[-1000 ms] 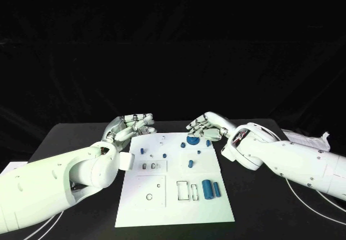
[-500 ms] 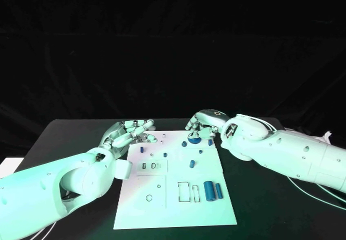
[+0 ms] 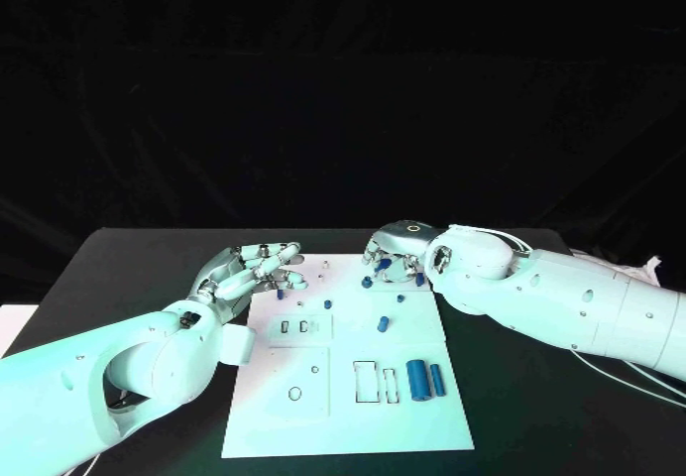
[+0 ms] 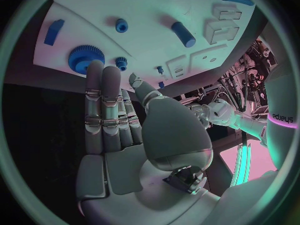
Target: Assemble the parts on the task board
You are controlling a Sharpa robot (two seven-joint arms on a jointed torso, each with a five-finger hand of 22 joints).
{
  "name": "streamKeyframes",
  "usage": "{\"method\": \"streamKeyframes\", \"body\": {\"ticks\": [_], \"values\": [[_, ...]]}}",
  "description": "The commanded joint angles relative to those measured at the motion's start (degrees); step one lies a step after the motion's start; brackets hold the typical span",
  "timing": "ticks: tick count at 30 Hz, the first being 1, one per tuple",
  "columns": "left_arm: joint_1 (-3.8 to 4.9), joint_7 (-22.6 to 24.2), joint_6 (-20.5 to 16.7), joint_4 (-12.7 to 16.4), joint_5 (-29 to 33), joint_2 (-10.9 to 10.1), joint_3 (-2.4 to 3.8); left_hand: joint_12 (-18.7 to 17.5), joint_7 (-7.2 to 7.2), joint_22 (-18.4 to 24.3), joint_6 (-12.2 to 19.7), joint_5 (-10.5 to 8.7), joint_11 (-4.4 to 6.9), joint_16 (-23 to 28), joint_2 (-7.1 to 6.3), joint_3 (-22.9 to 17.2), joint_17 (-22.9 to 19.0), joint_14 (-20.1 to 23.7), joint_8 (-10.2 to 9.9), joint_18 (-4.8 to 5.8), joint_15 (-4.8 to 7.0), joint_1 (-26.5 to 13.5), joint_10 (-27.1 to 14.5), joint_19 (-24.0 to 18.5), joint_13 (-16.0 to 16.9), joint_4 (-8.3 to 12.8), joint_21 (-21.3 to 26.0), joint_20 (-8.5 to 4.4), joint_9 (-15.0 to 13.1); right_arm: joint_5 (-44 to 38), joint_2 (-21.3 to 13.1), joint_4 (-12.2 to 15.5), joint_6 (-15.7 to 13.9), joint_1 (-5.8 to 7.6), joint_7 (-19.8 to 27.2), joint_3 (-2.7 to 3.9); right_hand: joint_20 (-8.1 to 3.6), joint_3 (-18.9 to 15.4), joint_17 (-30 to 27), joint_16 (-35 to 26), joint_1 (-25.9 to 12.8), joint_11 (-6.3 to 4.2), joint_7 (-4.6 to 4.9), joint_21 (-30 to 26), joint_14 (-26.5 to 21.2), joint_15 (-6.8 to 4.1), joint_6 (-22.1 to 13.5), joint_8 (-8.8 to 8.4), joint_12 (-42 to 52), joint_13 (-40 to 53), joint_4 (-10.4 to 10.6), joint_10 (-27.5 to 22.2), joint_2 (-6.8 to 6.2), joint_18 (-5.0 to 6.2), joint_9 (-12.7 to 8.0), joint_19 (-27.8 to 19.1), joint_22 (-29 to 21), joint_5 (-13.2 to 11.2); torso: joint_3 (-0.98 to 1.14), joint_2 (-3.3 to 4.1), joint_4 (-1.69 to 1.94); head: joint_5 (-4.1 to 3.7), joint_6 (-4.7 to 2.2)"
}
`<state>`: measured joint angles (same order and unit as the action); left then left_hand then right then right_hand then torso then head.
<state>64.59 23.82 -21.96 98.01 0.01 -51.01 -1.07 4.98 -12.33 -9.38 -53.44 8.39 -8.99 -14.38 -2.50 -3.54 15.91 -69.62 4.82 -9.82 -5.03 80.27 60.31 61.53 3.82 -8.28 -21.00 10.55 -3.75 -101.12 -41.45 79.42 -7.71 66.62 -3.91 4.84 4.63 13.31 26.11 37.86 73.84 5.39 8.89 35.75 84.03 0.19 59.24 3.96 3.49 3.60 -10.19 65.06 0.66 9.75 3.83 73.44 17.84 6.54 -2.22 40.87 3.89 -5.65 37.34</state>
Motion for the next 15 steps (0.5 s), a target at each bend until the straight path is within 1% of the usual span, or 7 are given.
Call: {"method": "streamKeyframes", "body": {"ticks": [1,3,6,9,12,15], "values": [[0.1,0.0,0.21,0.46,-0.07,-0.08,0.08,-0.29,-0.38,-0.1,0.25,-0.25,-0.14,0.32,0.1,0.01,0.23,0.7,-0.4,-0.38,-0.14,-0.56,-0.45,-0.08,-0.08,0.36,-0.34,0.29,0.04,-3.01,0.01,-0.1,4.07,0.05,-1.11,0.02,0.05,0.34,0.46,0.57,-0.11,-0.1,-0.19,0.55,1.45,-0.03,-0.53,-0.32,0.01,-0.02,0.24,-0.44,-0.99,0.56,-0.03,-0.58,0.38,-0.25,-0.26,0.8,0.39,-0.26,-0.18],[0.11,0.0,0.2,0.6,0.09,-0.15,0.09,-0.38,-0.52,-0.12,0.39,-0.23,-0.3,0.48,0.2,0.11,0.42,1.25,-0.53,-0.34,-0.32,-0.72,-0.82,-0.35,-0.09,0.48,-0.37,0.42,0.01,-3.1,-0.01,-0.16,4.23,0.05,-1.06,0.02,0.08,0.46,0.73,0.88,-0.19,-0.09,-0.16,0.86,1.28,-0.03,-0.52,-0.3,0.03,-0.01,0.46,-0.47,-1.1,0.56,-0.02,-0.8,0.6,-0.26,-0.32,1.03,0.45,-0.31,0.0],[0.11,0.03,0.28,0.7,0.45,-0.21,0.11,-0.39,-0.74,0.08,0.39,-0.23,-0.58,1.22,0.45,0.24,0.56,2.9,-0.6,-0.22,-0.75,-0.9,-1.29,-1.63,-0.06,0.76,0.08,0.75,-0.06,-3.16,0.02,-0.22,4.09,0.06,-1.01,0.02,0.11,0.94,1.99,2.12,-0.11,-0.08,-0.12,1.55,1.11,-0.02,-0.28,-0.21,0.06,0.0,0.84,-0.35,-1.09,0.6,0.02,-1.14,1.05,-0.21,-0.36,1.26,0.52,-0.44,-0.07],[0.11,0.05,0.51,0.76,0.72,-0.23,0.11,-0.37,-0.99,0.41,0.47,-0.23,-0.87,2.13,0.67,0.36,0.56,4.53,-0.67,-0.13,-1.2,-1.08,-1.73,-3.04,-0.05,1.02,0.74,1.16,-0.06,-3.2,0.15,-0.31,4.01,0.06,-0.99,0.02,0.12,1.39,3.36,3.47,-0.01,-0.1,-0.13,2.15,1.12,-0.02,-0.1,-0.19,0.07,0.0,1.1,-0.21,-1.13,0.62,0.04,-1.35,1.45,-0.19,-0.46,1.44,0.63,-0.49,-0.06],[0.11,0.07,1.31,0.84,1.45,-0.21,0.12,-0.51,-1.69,0.96,1.55,-0.23,-1.55,3.2,1.01,0.45,0.25,6.66,-0.95,0.04,-1.98,-1.26,-3.06,-4.91,-0.1,1.24,1.78,1.74,0.0,-3.26,0.31,-0.44,3.84,0.06,-1.0,0.02,0.15,1.82,3.91,4.08,0.0,-0.12,-0.17,2.65,1.01,-0.03,0.08,-0.18,0.07,0.0,1.42,-0.09,-1.12,0.63,0.05,-1.59,1.78,-0.19,-0.56,1.64,0.8,-0.56,-0.16],[0.11,0.19,2.39,0.94,1.97,-0.2,0.12,-0.1,-2.03,1.73,2.18,-0.22,-1.98,4.12,1.52,0.42,-0.26,8.57,-0.66,0.12,-2.6,-1.27,-3.95,-7.09,-0.06,1.47,3.17,2.36,-0.07,-3.54,0.44,-0.49,3.5,0.06,-1.21,0.02,0.16,2.1,4.19,4.41,-0.1,-0.15,-0.22,2.99,0.87,-0.05,0.21,-0.17,0.07,-0.01,1.72,-0.02,-1.14,0.64,0.06,-1.78,2.0,-0.21,-0.62,1.75,0.99,-0.84,-0.2]]}}
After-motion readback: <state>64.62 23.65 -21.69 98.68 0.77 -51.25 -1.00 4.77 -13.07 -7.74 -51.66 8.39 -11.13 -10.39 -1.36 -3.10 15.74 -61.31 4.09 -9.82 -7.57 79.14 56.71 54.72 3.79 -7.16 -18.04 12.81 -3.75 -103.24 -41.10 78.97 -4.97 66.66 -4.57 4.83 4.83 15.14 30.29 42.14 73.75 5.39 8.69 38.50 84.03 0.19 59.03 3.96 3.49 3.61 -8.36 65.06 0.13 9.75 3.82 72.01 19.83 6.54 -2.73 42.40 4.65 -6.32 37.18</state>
